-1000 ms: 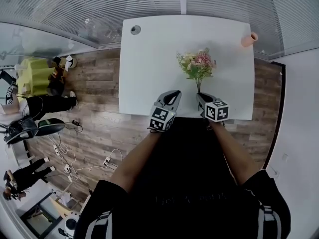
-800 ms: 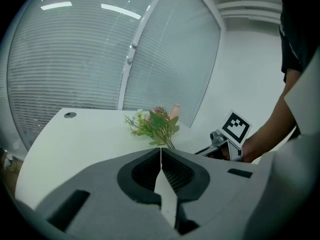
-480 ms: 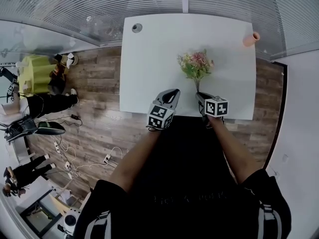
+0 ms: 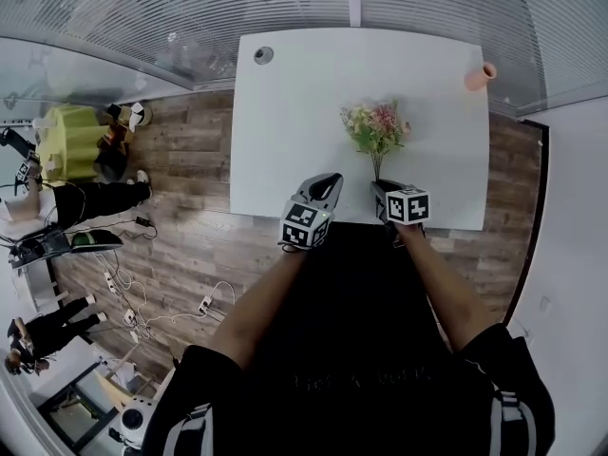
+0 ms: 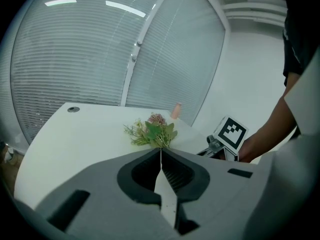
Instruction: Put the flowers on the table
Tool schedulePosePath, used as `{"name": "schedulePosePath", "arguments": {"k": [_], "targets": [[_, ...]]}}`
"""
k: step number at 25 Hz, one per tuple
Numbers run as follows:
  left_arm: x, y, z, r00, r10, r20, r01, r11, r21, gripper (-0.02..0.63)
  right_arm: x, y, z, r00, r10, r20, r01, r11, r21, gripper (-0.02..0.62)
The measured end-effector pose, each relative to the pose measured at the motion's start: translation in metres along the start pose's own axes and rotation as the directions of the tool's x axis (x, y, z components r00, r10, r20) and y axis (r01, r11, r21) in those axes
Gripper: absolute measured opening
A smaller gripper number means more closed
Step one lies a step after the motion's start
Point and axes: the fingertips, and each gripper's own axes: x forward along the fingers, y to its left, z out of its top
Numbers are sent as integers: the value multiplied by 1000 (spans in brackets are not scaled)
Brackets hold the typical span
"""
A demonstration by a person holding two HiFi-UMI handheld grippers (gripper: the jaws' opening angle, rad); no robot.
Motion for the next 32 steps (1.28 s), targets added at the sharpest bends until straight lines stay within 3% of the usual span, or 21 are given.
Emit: {"name": "schedulePosePath", "arguments": {"k": [3,6,9,11,14,21,26,32], "targets": [[0,0,-3,1000,-23,7,23,998,-54,21,-1,-2,-1,999,-36,-5,35,999,-32,48],[1,-5,-8,999,-50,-7,49,995,-92,21,-5,-5,-1,998,-59,0,59,998,-36,127],[4,-7,-13,998,-61,-17,59,994,-96,21,-12,-6,3,997,-76,28,77,996,-36,127],[6,-9,-13,997,-70,-18,68,993,-94,21,-18,-6,7,995,-82,54,85,995,-51,119],[7,-12,-11,996,-82,-18,80,994,-78,21,-28,2,13,992,-79,95,88,991,-97,43],[9,-18,-5,995,-100,-5,100,993,-63,21,-52,27,35,979,-39,202,65,991,-120,31],[7,-26,1,994,-105,13,105,993,-55,21,-71,47,48,966,13,260,40,980,-197,31],[-9,-43,26,989,-127,77,128,992,-2,21,-97,69,63,945,65,320,19,968,-252,31]]}}
